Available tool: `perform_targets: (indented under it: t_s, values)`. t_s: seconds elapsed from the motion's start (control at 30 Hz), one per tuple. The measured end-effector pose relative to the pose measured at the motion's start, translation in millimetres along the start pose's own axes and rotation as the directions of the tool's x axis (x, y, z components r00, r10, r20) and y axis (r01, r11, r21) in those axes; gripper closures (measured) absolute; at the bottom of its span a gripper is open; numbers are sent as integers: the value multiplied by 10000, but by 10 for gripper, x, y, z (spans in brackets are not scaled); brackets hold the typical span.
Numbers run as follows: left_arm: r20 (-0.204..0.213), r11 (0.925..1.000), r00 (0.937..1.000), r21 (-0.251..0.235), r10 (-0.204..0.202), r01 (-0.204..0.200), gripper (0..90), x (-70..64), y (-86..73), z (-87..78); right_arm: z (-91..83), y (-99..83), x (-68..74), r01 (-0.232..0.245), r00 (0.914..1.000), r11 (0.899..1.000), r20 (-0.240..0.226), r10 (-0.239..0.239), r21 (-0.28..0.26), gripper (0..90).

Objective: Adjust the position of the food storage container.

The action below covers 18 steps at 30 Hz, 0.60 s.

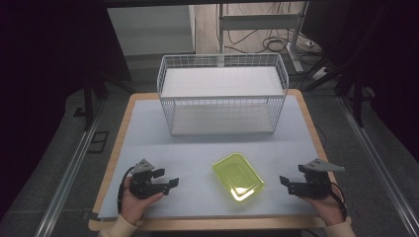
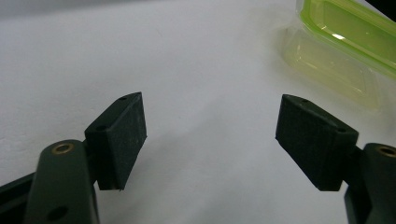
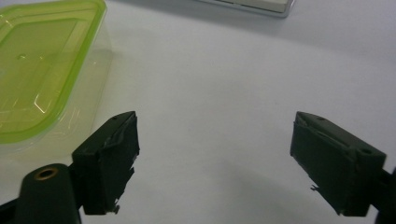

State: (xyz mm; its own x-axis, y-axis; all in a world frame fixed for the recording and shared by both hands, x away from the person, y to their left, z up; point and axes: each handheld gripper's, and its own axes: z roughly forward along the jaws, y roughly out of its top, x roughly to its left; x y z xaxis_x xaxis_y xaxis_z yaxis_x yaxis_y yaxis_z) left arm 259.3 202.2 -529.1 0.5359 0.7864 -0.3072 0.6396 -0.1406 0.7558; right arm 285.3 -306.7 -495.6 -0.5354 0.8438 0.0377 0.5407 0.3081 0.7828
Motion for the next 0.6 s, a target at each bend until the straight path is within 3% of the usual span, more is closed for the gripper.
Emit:
perform_targets:
  t_s: [0.6]
  values:
    - [-169, 9998, 9997, 52, -166, 167, 237, 60, -14, -11, -12, 16, 27, -91, 9999, 9999, -128, 92, 74, 192]
